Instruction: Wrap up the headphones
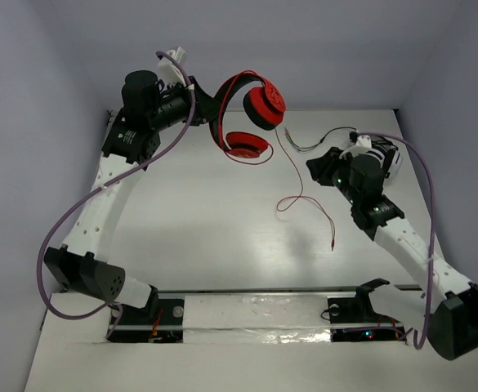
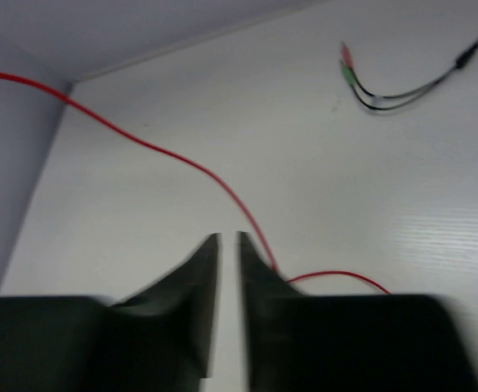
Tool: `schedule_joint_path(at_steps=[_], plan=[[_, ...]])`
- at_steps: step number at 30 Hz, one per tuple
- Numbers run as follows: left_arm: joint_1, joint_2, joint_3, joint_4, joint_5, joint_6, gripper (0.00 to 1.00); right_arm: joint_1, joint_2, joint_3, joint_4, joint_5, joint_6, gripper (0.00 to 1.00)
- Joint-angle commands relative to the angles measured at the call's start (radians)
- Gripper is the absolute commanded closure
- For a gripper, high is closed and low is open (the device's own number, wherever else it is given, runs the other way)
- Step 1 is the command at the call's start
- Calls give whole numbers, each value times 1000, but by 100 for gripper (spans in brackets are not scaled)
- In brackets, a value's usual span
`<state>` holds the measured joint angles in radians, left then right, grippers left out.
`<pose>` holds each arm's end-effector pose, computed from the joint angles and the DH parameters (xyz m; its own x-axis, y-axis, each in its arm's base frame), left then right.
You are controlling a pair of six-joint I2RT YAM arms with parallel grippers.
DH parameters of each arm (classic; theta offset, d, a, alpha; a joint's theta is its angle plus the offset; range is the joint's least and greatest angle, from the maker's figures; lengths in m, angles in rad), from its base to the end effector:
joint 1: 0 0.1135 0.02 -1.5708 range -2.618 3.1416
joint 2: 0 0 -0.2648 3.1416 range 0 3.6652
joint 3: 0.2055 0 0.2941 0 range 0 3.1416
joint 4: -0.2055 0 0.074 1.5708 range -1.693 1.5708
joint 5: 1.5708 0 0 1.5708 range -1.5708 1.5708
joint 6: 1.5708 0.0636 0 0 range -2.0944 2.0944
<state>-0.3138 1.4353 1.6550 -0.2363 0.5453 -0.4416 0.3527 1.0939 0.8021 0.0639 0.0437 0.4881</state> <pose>0.3517 -0.1488 0.4951 -0.3379 -0.2745 -0.9003 0.6778 0.5927 -0.4351 0.3064 0.1098 0.2923 -0.3304 0.3776 -0.8650 -0.1701 0.8776 0.4481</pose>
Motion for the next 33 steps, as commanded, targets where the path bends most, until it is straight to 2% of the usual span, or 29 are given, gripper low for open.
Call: schedule_joint_path(at_steps=[1,3,4,5,8,11,14,19,25,27,28,29,30,33], plan=[[13,-10,71,54,13,-19,100,-3,-95,-61,106,-187,-35,65],[13,-3,81,54,10,-20,100,-3,-135,-90,146,-276,-19,42],[13,0,91,55,12,-23,100,-3,-140,-118,152,-295,-13,27],[13,2,92,55,12,-25,100,-3,-138,-129,165,-306,-11,23],[13,7,97,57,13,-31,100,-3,-94,-142,151,-257,-16,19],[13,7,100,57,15,-34,100,-3,-59,-152,168,-200,9,18],[13,8,104,55,18,-36,100,-3,10,-141,172,-211,7,18],[13,11,104,55,16,-32,100,-3,93,-152,243,-341,20,21],[13,14,109,63,8,-37,100,-3,198,-156,319,-405,52,45],[13,20,115,61,-4,-42,100,-3,239,-172,362,-418,64,69],[13,22,118,63,-10,-51,100,-3,251,-173,369,-416,66,77],[13,23,118,66,-13,-58,100,-3,262,-167,366,-415,66,92],[13,30,118,77,-21,-68,100,11,273,-161,361,-413,66,99],[13,42,95,115,-54,-112,100,58,288,-149,349,-394,67,100]])
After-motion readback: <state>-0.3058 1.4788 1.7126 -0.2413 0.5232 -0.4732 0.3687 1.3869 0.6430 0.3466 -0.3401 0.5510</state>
